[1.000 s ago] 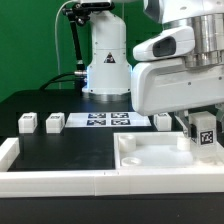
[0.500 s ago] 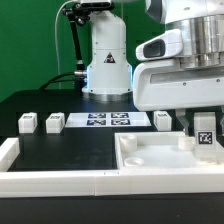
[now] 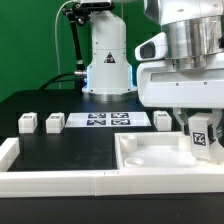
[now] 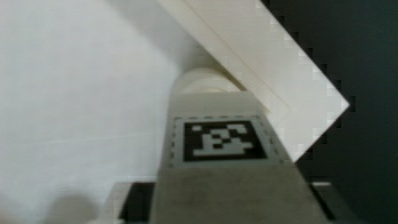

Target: Assemble square table

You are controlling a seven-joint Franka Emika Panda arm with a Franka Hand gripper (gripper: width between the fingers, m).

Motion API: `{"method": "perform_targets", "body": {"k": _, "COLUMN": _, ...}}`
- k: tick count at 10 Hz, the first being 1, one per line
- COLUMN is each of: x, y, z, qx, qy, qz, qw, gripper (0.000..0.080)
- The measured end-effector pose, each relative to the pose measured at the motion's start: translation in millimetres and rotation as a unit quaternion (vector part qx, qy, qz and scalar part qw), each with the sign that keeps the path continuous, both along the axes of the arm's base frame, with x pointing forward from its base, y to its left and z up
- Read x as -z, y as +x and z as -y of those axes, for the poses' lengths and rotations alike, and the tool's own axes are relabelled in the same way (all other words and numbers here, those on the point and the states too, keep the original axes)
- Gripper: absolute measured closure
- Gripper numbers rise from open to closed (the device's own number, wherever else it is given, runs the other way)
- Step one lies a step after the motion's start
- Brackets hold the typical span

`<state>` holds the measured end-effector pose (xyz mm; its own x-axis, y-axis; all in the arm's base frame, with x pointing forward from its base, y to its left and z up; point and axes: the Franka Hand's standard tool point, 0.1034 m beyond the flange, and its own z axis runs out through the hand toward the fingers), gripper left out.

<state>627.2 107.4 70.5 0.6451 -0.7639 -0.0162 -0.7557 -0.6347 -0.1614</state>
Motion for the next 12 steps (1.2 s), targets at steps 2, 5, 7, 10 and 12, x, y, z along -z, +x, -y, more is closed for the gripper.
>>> {"method": "perform_targets", "body": {"k": 2, "x": 0.1, "y": -1.2, "z": -1.2, "qx": 0.079, "qy": 0.01, "qz": -0.015, "qw": 0.997, "gripper": 0.0508}}
{"method": "perform_targets", "body": {"k": 5, "x": 0.4, "y": -1.8, "z": -0.5, "qx": 0.141, "qy": 0.018, "qz": -0.023, "qw": 0.99, "gripper": 0.0486}}
{"method": "perform_targets", "body": {"k": 7, "x": 0.6, "y": -2.3, "z": -2.6, "qx": 0.132, "qy": 0.017, "qz": -0.023, "qw": 0.991, "gripper": 0.0306}}
{"method": "perform_targets", "body": {"k": 10, "x": -3.1, "y": -1.6, "z": -10.2, "qx": 0.076, "qy": 0.013, "qz": -0.013, "qw": 0.997, "gripper": 0.016}}
{"method": "perform_targets", "body": {"k": 12, "x": -7.0, "y": 1.6, "z": -8.1, "qx": -0.044, "qy": -0.001, "qz": 0.012, "qw": 0.999, "gripper": 0.0152}}
